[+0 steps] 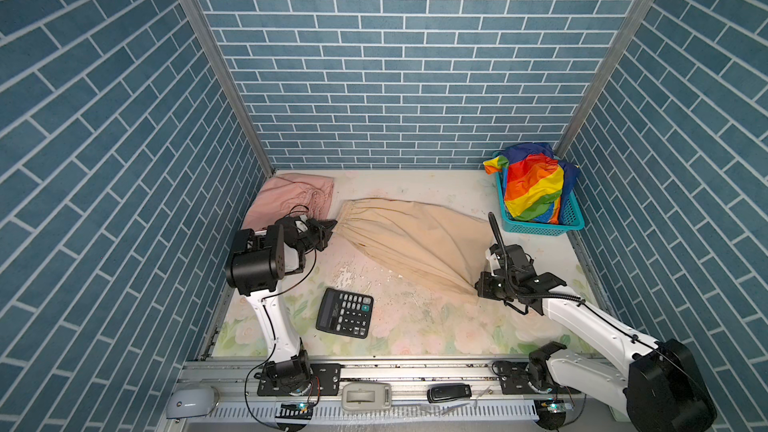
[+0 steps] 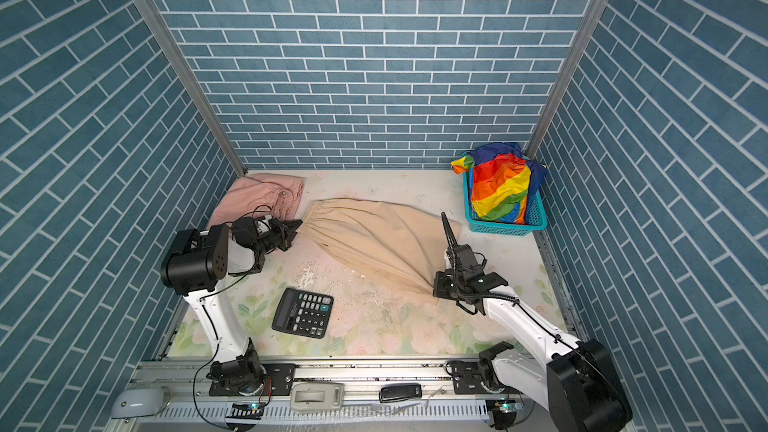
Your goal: Fold and stack the shorts
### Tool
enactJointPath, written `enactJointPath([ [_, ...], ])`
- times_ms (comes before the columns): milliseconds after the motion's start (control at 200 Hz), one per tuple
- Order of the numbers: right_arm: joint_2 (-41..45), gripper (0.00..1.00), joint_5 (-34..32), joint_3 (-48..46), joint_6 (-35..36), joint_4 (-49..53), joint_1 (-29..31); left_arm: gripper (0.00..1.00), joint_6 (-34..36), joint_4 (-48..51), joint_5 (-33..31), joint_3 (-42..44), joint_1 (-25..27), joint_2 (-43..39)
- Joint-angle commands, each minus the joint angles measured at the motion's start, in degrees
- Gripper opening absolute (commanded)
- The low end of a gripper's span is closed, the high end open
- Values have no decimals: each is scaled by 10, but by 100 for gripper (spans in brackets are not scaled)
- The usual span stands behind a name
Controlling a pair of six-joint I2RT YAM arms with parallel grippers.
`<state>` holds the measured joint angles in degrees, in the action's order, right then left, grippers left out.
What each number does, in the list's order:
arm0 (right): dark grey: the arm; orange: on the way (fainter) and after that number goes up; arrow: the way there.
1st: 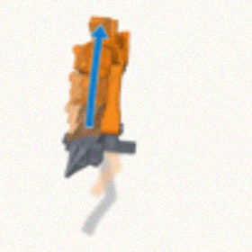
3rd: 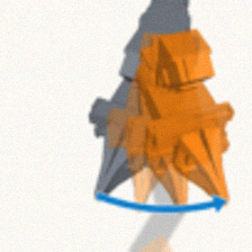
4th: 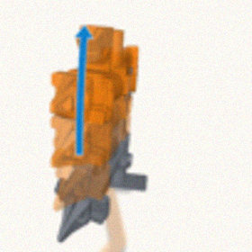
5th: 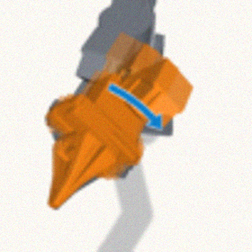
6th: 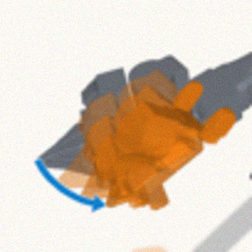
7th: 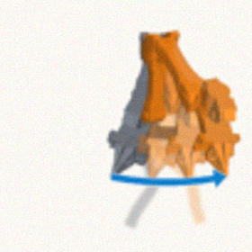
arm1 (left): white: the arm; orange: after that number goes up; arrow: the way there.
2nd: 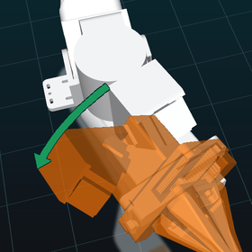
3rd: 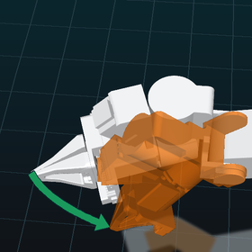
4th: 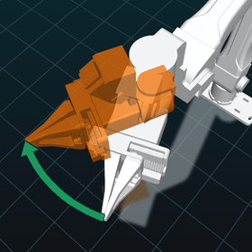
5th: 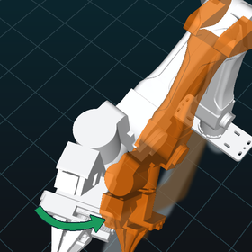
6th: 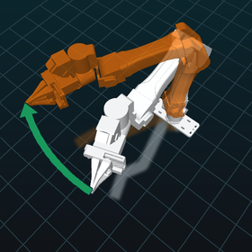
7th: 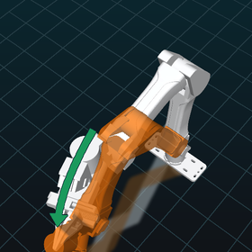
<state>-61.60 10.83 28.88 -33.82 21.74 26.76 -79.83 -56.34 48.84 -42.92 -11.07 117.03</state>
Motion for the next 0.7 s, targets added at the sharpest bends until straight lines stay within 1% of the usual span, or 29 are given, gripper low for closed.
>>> enactJointPath([
  [0,4,22,7,-20,-3,26,9,10,24,21,-15,5,-7,-4],
  [55,10,32,8,-23,-2,30,11,11,39,51,-16,5,-7,-14],
  [125,25,46,4,-26,2,42,11,19,68,105,-18,2,-8,-33],
  [175,40,53,-2,-22,6,57,11,19,100,167,-22,-8,-8,-53],
  [210,53,59,-14,-15,6,72,10,21,135,219,-25,-18,-8,-72],
  [235,63,64,-21,-9,6,80,10,24,161,259,-29,-30,-7,-88],
  [260,71,68,-26,-1,6,88,8,29,205,312,-34,-44,-6,-103],
  [290,78,73,-32,8,6,95,5,35,254,401,-50,-67,-4,-127],
  [325,81,81,-34,21,6,101,-3,43,326,512,-80,-103,0,-154],
  [350,79,85,-32,30,6,103,-10,53,378,586,-104,-133,5,-173],
  [370,74,88,-28,38,7,103,-16,60,419,644,-139,-158,12,-186],
  [410,61,93,-19,50,9,99,-31,82,483,742,-204,-205,26,-205],
  [430,53,96,-16,58,10,96,-37,96,509,776,-235,-225,34,-211],
  [440,49,96,-15,61,10,95,-40,99,519,791,-247,-234,37,-214],
  [475,33,98,-8,72,9,87,-48,100,541,822,-273,-257,48,-222],
  [520,10,98,4,87,6,70,-54,100,549,838,-276,-276,61,-228],
  [605,-35,98,23,113,-5,32,-56,99,542,839,-239,-312,104,-217],
  [695,-88,99,47,140,-20,-11,-56,100,529,843,-195,-353,168,-170],
])
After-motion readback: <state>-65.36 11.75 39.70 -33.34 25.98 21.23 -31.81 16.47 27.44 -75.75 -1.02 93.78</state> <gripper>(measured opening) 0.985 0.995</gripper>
